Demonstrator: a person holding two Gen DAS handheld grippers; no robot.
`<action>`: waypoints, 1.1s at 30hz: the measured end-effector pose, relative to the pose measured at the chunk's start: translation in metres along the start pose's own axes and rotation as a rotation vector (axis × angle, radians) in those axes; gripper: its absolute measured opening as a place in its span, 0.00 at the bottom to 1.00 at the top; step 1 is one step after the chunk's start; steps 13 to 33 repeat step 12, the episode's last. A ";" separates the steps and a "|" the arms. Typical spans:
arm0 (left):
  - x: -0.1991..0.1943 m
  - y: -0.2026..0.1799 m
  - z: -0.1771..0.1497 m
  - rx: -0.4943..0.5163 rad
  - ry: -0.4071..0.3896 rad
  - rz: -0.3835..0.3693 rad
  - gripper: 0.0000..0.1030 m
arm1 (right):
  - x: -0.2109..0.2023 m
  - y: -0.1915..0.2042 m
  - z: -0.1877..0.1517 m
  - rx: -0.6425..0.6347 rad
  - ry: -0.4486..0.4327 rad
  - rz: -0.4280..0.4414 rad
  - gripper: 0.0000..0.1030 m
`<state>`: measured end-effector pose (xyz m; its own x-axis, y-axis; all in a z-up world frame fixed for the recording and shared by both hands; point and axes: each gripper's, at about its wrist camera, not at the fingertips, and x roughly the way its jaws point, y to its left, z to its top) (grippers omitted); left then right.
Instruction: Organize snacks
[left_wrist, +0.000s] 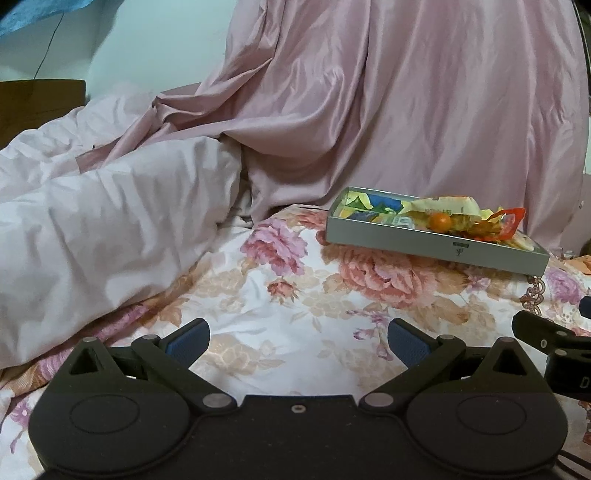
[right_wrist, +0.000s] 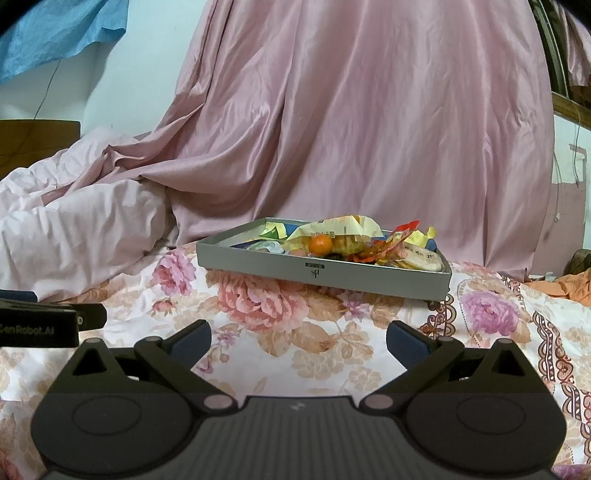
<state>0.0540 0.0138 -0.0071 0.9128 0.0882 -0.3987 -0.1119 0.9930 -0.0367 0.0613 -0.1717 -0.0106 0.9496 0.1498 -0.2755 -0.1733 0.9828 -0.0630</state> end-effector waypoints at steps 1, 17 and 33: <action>0.000 0.000 0.000 0.002 0.001 0.000 0.99 | 0.000 0.000 0.000 0.001 0.001 0.000 1.00; 0.000 -0.002 0.000 0.022 -0.013 0.011 0.99 | 0.000 0.000 0.000 0.000 0.008 0.000 1.00; 0.000 -0.002 0.000 0.022 -0.013 0.011 0.99 | 0.000 0.000 0.000 0.000 0.008 0.000 1.00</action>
